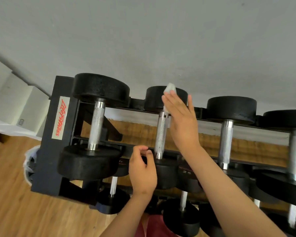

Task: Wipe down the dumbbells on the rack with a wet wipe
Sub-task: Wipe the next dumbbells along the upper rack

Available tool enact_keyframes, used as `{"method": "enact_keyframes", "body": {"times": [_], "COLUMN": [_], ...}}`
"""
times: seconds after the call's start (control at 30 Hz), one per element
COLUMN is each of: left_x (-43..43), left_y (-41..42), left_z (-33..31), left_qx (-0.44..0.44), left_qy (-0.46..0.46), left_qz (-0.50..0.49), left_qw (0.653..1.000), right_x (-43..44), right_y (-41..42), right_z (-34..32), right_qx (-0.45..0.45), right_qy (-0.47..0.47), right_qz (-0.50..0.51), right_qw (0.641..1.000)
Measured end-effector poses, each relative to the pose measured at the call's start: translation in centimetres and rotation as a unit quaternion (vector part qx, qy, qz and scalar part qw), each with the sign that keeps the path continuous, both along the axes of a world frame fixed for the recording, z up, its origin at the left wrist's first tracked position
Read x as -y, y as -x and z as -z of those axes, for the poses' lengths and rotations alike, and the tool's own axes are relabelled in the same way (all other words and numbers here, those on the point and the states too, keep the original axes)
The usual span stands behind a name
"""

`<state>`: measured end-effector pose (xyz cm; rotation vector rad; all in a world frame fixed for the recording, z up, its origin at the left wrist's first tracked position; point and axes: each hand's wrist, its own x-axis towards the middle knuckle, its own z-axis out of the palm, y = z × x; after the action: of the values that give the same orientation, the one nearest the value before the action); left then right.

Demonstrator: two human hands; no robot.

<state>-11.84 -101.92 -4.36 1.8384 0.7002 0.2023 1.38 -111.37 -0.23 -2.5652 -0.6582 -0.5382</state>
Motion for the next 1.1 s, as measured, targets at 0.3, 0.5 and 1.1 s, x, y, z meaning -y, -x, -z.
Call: {"method": "enact_keyframes", "body": {"times": [0.3, 0.5, 1.1], "left_x": [-0.2, -2.2, -7.8], "left_y": [-0.1, 0.9, 1.0], "left_z": [-0.5, -0.4, -0.5], "left_qx": [-0.018, 0.029, -0.019], "left_qy": [0.019, 0.131, 0.169], "left_qz": [0.026, 0.062, 0.286], "left_qw": [0.999, 0.989, 0.943], "right_x": [3.9, 5.5, -6.3], "right_y": [6.6, 13.1, 20.7], "right_z": [0.4, 0.2, 5.3], "right_qx": [-0.28, -0.3, -0.118], "right_qy": [-0.298, -0.344, -0.032], "right_qz": [0.224, 0.229, 0.097], "right_qw": [0.885, 0.86, 0.988]}}
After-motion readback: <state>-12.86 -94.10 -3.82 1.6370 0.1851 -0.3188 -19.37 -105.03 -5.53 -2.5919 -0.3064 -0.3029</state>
